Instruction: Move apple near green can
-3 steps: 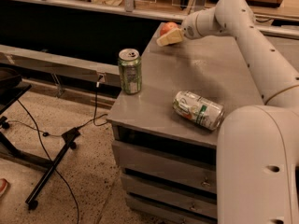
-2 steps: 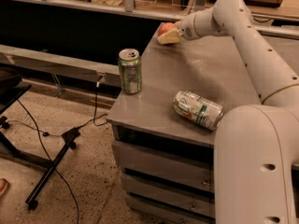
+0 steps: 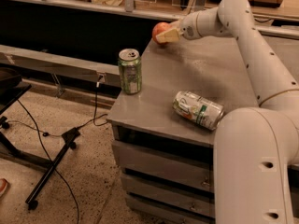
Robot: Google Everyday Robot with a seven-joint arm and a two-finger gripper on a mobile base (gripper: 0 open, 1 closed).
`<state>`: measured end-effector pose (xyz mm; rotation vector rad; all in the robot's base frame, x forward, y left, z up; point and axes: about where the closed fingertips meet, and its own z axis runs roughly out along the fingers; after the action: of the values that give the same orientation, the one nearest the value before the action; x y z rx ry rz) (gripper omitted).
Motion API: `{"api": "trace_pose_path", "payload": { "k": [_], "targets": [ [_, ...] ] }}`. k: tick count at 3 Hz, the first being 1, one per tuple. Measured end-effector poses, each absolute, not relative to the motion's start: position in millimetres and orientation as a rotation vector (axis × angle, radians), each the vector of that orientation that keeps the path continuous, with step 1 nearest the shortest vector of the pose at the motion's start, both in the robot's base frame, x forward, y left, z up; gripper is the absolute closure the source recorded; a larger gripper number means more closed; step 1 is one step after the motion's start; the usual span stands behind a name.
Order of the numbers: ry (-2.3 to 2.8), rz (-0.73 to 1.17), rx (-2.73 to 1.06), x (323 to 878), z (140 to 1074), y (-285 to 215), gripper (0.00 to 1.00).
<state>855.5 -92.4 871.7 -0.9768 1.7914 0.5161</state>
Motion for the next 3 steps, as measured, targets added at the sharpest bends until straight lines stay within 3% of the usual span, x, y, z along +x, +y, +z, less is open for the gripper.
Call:
{"api": "trace_pose_path", "payload": {
  "k": [1,3],
  "targets": [
    [1.676,0.598,-1.03,830.8,912.1,-96.7,1.0],
    [1.683,0.426,-1.034,775.0,970.3,-165.0,1.0]
  ]
}}
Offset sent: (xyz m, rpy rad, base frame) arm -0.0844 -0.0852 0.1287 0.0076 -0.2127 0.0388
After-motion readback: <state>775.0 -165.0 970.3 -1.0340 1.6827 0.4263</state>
